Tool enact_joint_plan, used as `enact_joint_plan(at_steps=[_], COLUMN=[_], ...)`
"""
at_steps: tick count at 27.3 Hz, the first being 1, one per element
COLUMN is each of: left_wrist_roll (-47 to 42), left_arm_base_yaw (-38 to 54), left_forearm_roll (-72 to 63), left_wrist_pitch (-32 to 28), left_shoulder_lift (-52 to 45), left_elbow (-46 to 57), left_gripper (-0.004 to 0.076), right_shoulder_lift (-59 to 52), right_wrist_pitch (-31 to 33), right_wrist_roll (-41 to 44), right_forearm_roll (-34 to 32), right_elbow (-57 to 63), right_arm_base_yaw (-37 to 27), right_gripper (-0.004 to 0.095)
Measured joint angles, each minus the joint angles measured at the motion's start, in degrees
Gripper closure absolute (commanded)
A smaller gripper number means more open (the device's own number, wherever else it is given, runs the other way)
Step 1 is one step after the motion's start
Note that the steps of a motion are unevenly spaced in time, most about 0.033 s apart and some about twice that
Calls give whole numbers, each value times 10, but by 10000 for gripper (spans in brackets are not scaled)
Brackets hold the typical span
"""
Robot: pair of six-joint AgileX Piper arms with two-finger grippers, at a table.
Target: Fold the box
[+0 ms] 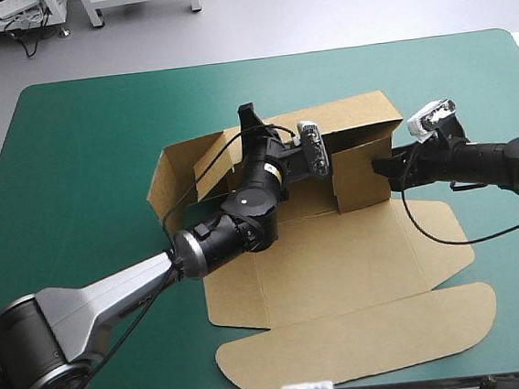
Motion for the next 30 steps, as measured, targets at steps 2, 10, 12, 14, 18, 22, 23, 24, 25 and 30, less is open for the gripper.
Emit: enact_joint_plan(at_steps=[2,10,12,14,18,22,23,24,25,30], left_wrist_roll=[9,26,46,65,82,85,87,94,104,185], left_arm_base_yaw=[1,2,2,2,2,2,2,2,2,2], left_forearm_roll=[-2,-9,-19,-23,-24,-32,-33,-36,-43,-95], left_wrist_pitch=[1,3,3,4,4,6,7,8,9,20], left_shoulder_lift=[0,0,0,0,-1,-2,-3,-4,-6,-6], left_elbow=[0,0,0,0,-6,-22,-24,-26,-25,-27], left_gripper=[734,734,734,734,734,734,734,734,734,734], right_shoulder_lift=[7,29,39,42,43,45,47,47,48,48], right_wrist_pitch=[-3,1,5,7,7,4,5,5,6,7], right_wrist_roll=[-22,-73,-90,-96,-99,-99,-99,-101,-103,-114], right_forearm_roll=[19,62,82,90,96,97,99,100,102,102], right_elbow=[0,0,0,0,0,0,0,0,0,0], right_arm_base_yaw=[0,0,0,0,0,0,0,0,0,0], right_gripper=[472,511,511,511,511,511,511,511,511,513])
